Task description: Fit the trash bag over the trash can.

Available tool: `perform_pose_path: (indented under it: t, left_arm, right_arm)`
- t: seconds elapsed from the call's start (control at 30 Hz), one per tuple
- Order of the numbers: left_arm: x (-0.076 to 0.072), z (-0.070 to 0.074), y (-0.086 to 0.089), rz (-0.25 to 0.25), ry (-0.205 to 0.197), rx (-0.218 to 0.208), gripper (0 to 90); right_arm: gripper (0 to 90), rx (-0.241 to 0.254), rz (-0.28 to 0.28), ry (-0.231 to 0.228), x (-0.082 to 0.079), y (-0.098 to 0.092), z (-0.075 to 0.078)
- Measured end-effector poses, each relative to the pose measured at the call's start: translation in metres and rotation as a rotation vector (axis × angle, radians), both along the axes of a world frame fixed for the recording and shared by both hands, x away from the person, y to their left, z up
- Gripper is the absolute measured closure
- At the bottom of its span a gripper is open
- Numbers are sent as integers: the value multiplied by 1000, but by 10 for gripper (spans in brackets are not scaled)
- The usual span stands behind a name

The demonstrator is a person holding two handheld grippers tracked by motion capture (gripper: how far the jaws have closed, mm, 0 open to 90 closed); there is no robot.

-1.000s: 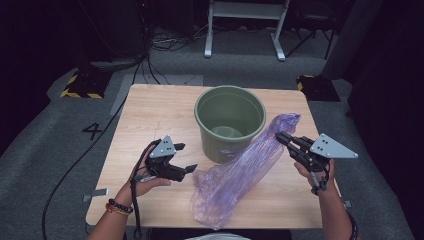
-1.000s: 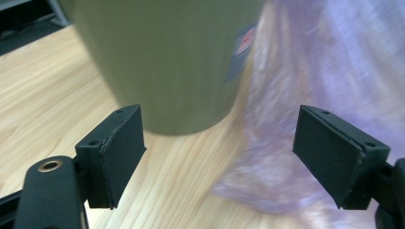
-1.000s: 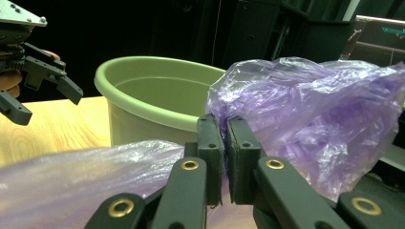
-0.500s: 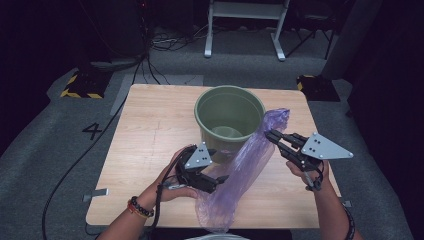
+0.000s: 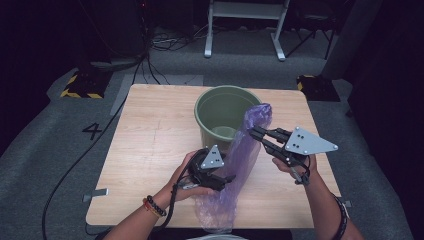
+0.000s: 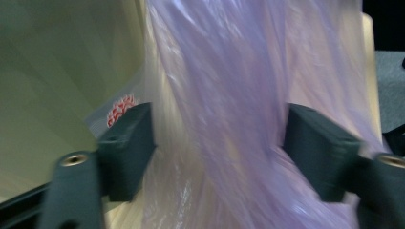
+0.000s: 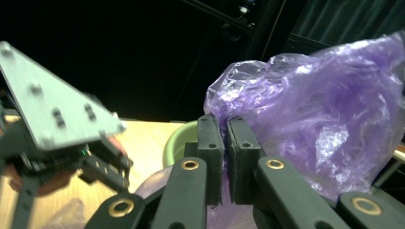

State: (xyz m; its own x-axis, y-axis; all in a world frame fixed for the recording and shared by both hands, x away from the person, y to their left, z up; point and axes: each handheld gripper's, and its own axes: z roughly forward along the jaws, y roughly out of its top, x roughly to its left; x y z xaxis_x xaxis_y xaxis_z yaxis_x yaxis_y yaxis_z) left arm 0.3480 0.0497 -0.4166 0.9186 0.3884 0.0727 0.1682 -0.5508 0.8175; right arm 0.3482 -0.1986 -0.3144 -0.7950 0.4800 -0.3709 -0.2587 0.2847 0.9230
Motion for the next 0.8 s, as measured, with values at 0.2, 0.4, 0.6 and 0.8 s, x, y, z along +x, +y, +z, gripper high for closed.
perform_pose_path:
  t: [0.2, 0.4, 0.6, 0.8]
  left_arm:
    - [-1, -5, 5, -15, -29, 30, 655]
    - [-5, -1, 19, -37, -46, -9, 821]
    - [-7, 6, 32, -60, -52, -56, 876]
    - [-9, 15, 38, -61, -73, -80, 878]
  right_arm:
    - [858, -4, 10, 10, 6, 7, 1]
    - [858, 2, -2, 38, 19, 9, -1]
    - [855, 0, -27, 56, 33, 11, -1]
    - [832, -22, -50, 121, 59, 20, -4]
